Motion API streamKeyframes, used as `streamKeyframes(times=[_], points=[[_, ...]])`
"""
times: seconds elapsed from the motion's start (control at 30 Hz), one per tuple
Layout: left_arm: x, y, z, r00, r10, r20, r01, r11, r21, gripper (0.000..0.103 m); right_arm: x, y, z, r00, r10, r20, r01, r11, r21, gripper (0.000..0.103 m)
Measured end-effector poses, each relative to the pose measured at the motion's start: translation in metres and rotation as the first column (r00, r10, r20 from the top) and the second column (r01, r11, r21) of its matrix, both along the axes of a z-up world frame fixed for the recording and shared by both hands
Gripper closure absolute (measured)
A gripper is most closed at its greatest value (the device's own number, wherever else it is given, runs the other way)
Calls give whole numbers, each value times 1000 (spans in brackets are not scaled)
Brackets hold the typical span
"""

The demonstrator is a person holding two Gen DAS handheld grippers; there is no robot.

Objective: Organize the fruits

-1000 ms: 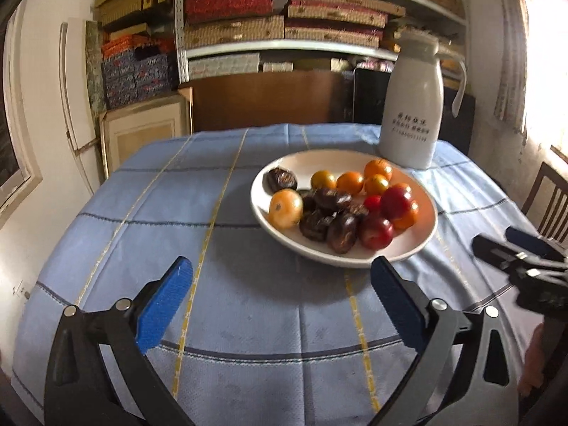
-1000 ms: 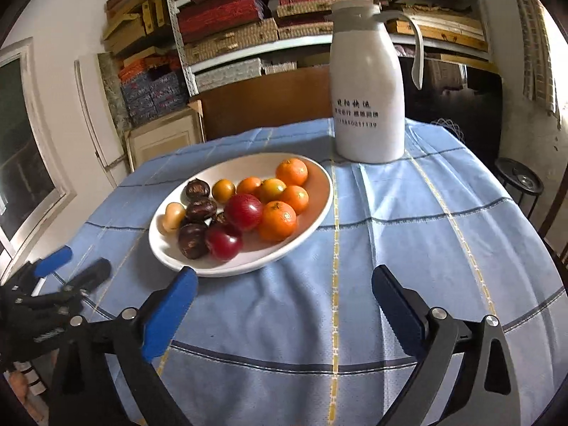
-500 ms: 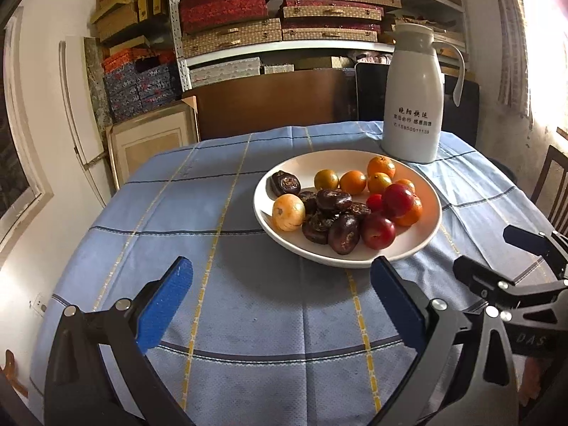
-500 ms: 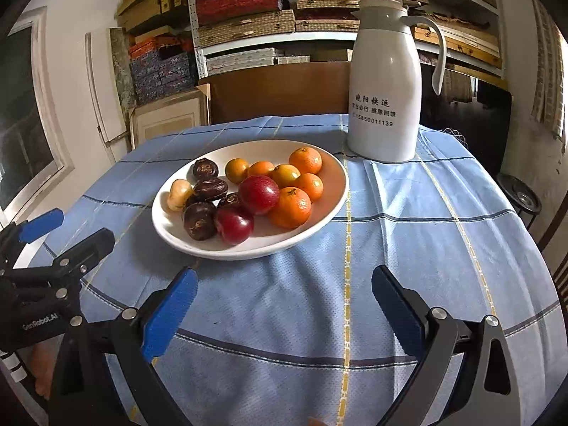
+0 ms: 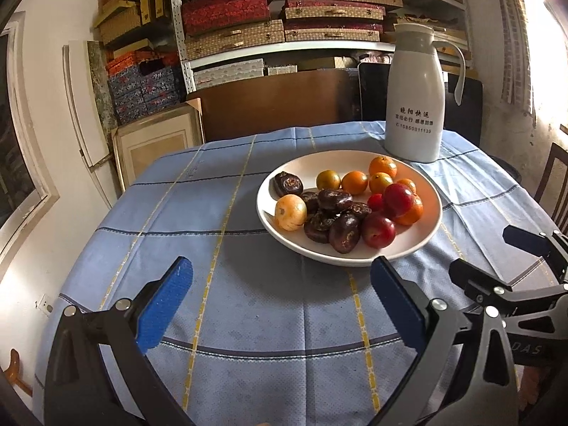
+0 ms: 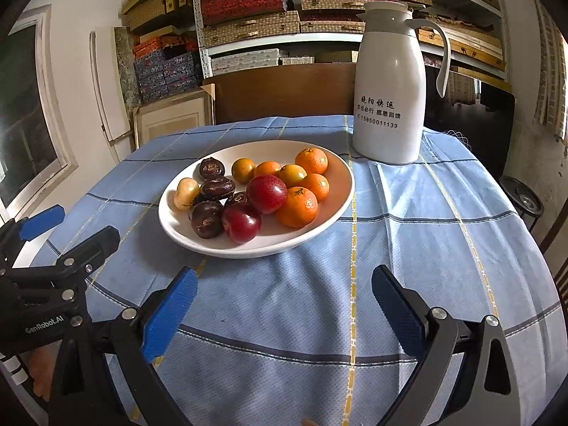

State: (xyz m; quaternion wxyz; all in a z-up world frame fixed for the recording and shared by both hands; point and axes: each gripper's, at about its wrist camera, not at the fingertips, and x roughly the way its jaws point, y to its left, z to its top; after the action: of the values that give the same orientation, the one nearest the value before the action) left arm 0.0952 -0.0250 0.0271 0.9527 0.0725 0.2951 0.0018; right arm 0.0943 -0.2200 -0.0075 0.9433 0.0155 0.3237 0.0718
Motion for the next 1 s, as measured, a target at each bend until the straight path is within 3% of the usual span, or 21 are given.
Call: streamKeyframes(times=[0.9, 1.0], points=[[1, 0, -3, 1000, -10, -11, 9, 1000, -8, 5, 0, -1, 0, 1000, -1, -4, 1, 1000, 10, 4], [-1, -2, -2, 1000, -4, 11, 4, 1000, 17, 5, 0, 0, 0, 1000, -2, -2, 2, 1000, 7, 4]])
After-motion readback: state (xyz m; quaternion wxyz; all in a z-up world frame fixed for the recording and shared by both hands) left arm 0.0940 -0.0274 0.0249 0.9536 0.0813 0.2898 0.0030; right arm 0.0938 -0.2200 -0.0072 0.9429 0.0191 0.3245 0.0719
